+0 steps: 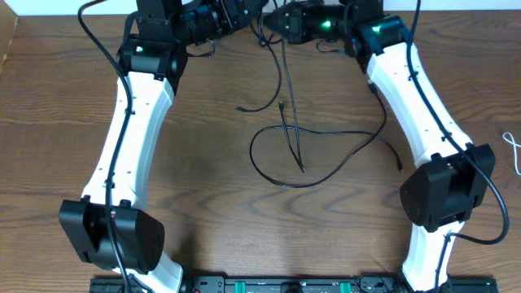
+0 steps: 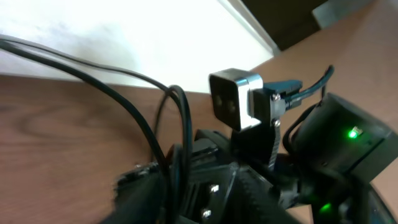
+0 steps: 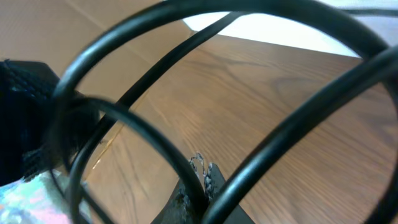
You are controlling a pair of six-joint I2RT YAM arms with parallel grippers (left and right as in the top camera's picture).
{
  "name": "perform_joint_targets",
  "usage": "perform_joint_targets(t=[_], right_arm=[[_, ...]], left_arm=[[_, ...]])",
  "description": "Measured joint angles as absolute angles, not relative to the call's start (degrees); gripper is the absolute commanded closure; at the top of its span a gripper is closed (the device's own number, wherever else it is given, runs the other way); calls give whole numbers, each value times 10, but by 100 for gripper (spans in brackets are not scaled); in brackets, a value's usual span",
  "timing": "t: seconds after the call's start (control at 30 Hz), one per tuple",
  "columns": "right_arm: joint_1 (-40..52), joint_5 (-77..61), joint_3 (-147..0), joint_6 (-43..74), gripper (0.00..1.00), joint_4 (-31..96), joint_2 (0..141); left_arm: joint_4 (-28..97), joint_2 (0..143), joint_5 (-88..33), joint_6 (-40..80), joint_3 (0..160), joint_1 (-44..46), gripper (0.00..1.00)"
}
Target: Untangle cables
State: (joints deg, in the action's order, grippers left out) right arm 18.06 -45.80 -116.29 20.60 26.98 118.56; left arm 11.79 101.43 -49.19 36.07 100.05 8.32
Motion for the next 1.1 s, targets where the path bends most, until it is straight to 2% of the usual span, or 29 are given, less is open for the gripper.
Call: perform_joint_targets(t=[0.17, 0.33, 0.5, 0.7, 0.93, 1.1], right_arm=[[129, -453, -1163, 206, 99, 305, 1185], [62, -452, -1163, 206, 99, 334, 1162], [-31, -452, -1163, 205, 99, 368, 1071], [-217, -423, -1173, 190, 99, 444, 960], [-329, -287, -1173, 130, 99, 542, 971], [-346, -169, -1173, 97, 99, 536, 989]], left_arm=[[119, 1014, -454, 359, 1001, 84, 22], [120, 1014, -432, 324, 1001, 84, 21], [124, 1014, -417, 305, 1001, 84, 21], [131, 1014, -403, 295, 1001, 84, 21], [131, 1014, -401, 295, 1001, 84, 21], [131, 1014, -401, 295, 1001, 84, 21]])
